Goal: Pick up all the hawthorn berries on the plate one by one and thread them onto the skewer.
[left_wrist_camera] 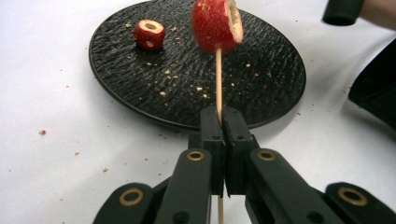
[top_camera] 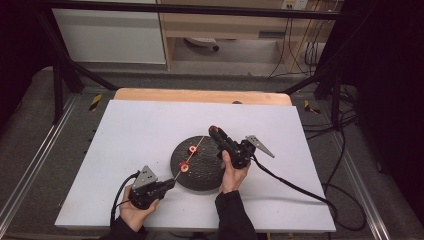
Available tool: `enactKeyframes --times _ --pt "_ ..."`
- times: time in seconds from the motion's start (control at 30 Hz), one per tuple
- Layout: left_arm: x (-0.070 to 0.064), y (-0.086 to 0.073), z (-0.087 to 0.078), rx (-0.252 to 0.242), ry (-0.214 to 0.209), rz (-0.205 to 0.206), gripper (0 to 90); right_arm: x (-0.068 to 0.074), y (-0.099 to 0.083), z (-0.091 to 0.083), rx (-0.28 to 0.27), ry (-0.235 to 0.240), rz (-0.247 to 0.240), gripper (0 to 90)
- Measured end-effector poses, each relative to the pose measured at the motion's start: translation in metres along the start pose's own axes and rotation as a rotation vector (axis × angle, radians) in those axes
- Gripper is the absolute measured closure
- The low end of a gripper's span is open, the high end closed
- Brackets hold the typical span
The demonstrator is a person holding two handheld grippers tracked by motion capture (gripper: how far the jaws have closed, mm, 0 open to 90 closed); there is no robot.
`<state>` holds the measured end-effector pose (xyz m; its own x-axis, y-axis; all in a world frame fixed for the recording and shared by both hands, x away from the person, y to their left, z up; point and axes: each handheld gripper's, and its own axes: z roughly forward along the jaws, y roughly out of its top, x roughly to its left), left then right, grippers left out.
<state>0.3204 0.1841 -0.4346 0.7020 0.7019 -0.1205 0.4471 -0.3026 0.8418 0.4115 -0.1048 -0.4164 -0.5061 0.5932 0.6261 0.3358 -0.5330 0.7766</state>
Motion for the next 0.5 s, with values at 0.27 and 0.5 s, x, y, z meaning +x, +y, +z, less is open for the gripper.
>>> enactKeyframes --times 0.27,0.5 --pt "-0.0016 -0.0005 0.0016 0.004 -0.004 0.0 88.2 0.004 -0.0084 0.0051 -0.021 0.009 -0.007 63.1" --pt "-0.0023 -0.0006 0.0021 0.001 -0.009 -0.004 88.2 0.0037 -0.0111 0.0055 -0.037 0.016 0.01 63.1"
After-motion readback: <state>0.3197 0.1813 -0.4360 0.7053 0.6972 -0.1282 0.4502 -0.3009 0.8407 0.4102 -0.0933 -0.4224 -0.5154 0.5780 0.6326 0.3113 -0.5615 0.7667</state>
